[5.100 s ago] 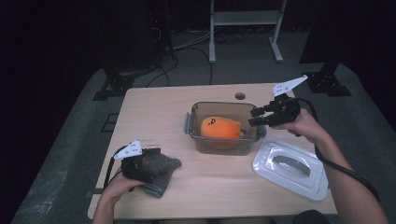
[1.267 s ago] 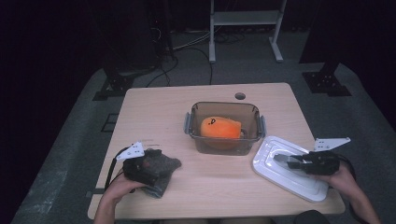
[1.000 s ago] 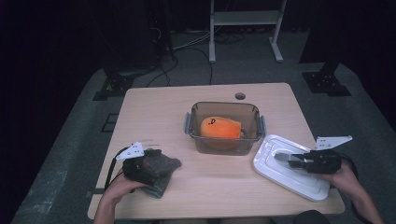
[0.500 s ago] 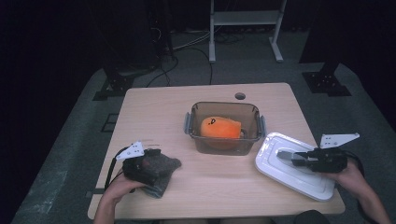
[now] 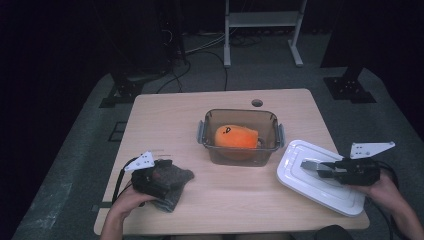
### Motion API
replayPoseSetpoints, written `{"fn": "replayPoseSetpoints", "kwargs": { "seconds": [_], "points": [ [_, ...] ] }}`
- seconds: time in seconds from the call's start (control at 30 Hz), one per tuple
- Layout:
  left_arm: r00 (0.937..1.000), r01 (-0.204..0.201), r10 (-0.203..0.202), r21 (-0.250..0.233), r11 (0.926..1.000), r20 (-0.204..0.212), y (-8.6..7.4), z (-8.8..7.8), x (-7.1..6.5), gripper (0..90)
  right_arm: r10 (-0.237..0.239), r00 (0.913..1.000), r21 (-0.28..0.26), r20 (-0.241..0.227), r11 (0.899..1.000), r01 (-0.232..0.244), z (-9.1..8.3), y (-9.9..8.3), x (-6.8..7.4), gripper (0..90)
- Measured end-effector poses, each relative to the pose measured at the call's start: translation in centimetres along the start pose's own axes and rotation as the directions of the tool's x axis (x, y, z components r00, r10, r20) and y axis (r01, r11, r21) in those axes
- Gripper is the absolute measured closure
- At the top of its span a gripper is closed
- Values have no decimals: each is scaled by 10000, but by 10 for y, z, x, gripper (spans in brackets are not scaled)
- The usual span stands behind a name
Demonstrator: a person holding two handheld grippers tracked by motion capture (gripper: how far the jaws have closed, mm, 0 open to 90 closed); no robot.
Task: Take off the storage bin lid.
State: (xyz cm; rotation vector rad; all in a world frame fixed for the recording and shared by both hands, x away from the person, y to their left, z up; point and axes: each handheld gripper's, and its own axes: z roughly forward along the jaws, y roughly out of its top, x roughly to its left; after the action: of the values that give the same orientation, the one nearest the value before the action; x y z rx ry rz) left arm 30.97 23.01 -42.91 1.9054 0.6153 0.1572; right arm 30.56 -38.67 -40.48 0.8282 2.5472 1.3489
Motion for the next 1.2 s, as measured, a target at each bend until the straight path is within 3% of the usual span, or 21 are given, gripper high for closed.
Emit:
{"fn": "replayPoseSetpoints", "kwargs": {
  "seconds": [0.5, 0.87, 1.2],
  "points": [
    [10000, 78, -79, 31, 10000, 37, 0, 1, 0, 18, -194, 9997, 0, 164, 9998, 194, -27, 11, 7, 662],
    [10000, 65, -65, -26, 10000, 26, -1, 0, 1, 19, -360, 9994, -343, -20, 9988, 359, -43, 25, 11, 663],
    [10000, 54, -54, -15, 10000, 12, 0, 0, 1, 19, -977, 9950, -551, -224, 9938, 964, -49, 57, 16, 662]
  ]
}}
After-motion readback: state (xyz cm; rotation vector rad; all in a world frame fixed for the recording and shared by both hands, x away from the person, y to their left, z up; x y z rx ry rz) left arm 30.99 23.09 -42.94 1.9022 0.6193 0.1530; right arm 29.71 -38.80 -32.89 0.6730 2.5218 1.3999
